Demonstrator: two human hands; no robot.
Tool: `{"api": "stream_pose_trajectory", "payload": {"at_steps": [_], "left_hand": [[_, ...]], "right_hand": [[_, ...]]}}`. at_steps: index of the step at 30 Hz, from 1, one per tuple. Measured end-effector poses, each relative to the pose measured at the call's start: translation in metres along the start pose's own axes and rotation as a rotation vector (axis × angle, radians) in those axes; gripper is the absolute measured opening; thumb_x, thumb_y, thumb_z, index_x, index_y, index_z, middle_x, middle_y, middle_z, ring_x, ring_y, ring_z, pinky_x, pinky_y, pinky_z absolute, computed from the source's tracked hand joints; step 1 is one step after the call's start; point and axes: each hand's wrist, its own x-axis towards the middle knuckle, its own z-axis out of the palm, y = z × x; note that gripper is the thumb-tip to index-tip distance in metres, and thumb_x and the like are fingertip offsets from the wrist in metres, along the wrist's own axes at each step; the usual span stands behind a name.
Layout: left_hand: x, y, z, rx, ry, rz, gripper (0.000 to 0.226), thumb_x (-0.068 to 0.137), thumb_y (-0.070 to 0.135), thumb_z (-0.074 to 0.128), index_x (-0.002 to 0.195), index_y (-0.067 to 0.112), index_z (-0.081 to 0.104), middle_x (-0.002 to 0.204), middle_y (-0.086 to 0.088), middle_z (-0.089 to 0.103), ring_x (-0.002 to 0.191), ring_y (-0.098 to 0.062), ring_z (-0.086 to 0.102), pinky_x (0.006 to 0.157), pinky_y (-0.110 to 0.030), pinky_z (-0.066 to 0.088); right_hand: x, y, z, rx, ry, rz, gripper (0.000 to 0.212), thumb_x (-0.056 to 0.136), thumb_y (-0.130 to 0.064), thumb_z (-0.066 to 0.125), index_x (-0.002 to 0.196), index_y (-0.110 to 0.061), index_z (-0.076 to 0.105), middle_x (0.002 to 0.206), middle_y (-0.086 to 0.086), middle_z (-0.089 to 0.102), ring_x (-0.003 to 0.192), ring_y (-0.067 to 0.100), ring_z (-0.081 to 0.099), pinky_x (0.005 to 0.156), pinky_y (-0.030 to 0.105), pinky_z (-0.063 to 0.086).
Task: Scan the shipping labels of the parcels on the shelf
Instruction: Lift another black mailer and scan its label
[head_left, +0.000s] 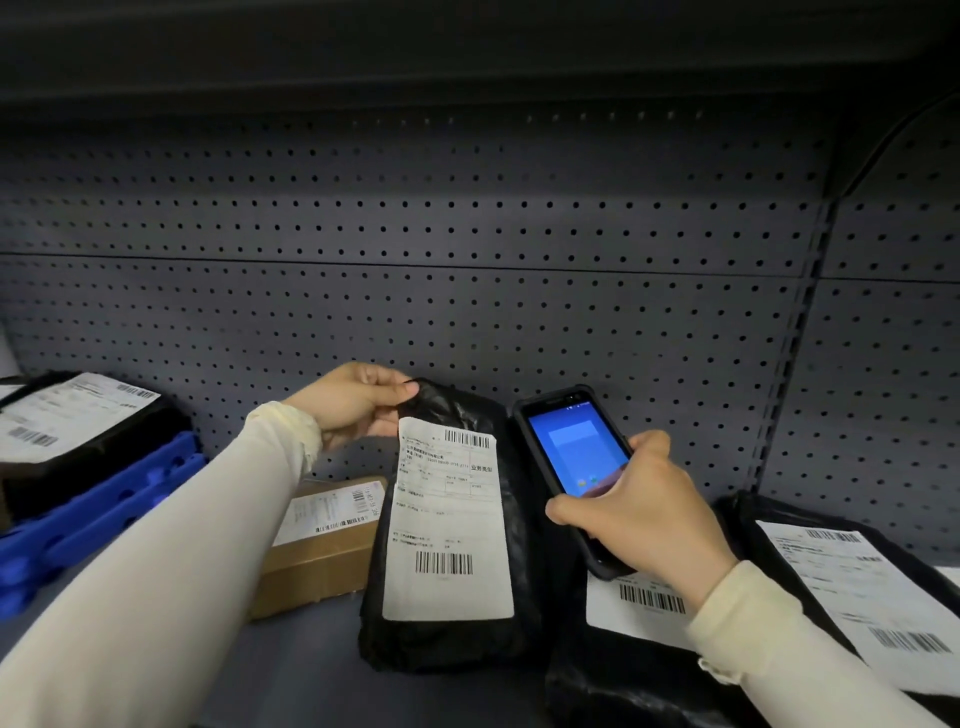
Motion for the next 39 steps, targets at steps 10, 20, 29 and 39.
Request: {"api": "stream_pose_trajectory", "payload": {"at_steps": [10, 20, 29, 39], "left_hand": [[-0.015, 0.023, 0.015, -0.123, 0.237, 0.175, 0.014, 0.095, 0.004, 0.048, 0.093, -0.002, 0.061, 0.068, -0.006, 0.074, 0.060, -0.014, 0.071, 0.054, -0.022, 0.058], [-0.026, 0.035, 0.016, 0.110, 0.333, 0.263, 0.012, 0.091, 0.013, 0.059, 0.081, 0.012, 0.065, 0.068, -0.002, 0.067, 0.052, -0.008, 0.060, 0.051, -0.021, 0.056], [-0.038, 0.056, 0.013, 0.322, 0.320, 0.224, 0.010, 0.089, 0.017, 0.063, 0.080, 0.011, 0.064, 0.058, 0.004, 0.066, 0.045, -0.006, 0.059, 0.046, -0.019, 0.052], [-0.048, 0.062, 0.016, 0.355, 0.348, 0.230, 0.010, 0.088, 0.011, 0.063, 0.083, 0.003, 0.064, 0.052, -0.003, 0.067, 0.040, -0.007, 0.060, 0.041, -0.017, 0.050]], "right_hand": [[-0.008, -0.005, -0.004, -0.005, -0.037, -0.047, 0.068, 0.066, -0.039, 0.079, 0.102, -0.024, 0.024, 0.079, -0.012, 0.065, 0.073, -0.002, 0.057, 0.056, 0.023, 0.043], [-0.012, -0.009, -0.012, -0.008, -0.079, -0.065, 0.067, 0.064, -0.039, 0.079, 0.102, -0.026, 0.025, 0.080, -0.013, 0.064, 0.077, 0.000, 0.057, 0.066, 0.028, 0.050], [-0.022, -0.009, -0.014, 0.043, -0.197, -0.024, 0.067, 0.053, -0.042, 0.083, 0.101, -0.021, 0.040, 0.074, -0.008, 0.066, 0.064, 0.007, 0.059, 0.055, 0.024, 0.045], [-0.030, -0.011, -0.012, 0.071, -0.230, -0.044, 0.071, 0.051, -0.044, 0.083, 0.103, -0.020, 0.041, 0.073, -0.008, 0.066, 0.065, 0.008, 0.060, 0.057, 0.025, 0.046]]}}
